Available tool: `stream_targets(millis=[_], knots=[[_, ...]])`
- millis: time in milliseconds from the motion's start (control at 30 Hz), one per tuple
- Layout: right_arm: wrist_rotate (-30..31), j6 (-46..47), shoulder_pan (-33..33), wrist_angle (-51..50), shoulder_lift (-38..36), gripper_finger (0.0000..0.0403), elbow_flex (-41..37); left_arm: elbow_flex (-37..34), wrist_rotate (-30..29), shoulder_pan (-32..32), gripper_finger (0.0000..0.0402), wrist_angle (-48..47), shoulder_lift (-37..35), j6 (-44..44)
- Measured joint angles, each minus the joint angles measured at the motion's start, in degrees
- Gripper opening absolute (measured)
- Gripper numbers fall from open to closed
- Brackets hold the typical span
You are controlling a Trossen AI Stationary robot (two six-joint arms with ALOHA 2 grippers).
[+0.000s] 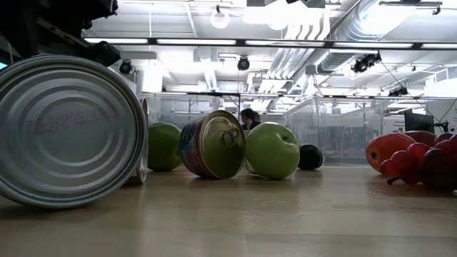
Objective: Pick & Place Food Item
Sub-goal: Put the yellow and blue tuna can into the gray bin
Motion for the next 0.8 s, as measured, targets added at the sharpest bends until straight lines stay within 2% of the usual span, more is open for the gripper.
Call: stream_targets(millis=[533,800], knots=[[0.1,-3.77,-0.92,1.73,0.0,0.0357,0.0,0.0,-0.08,0.28,0.0364,-1.08,-0.02,0.61],[-0.08,-5.73,-2.79,1.71,0.0,0.0357,0.0,0.0,0.07,0.28,0.0364,-4.83,-0.02,-2.24]])
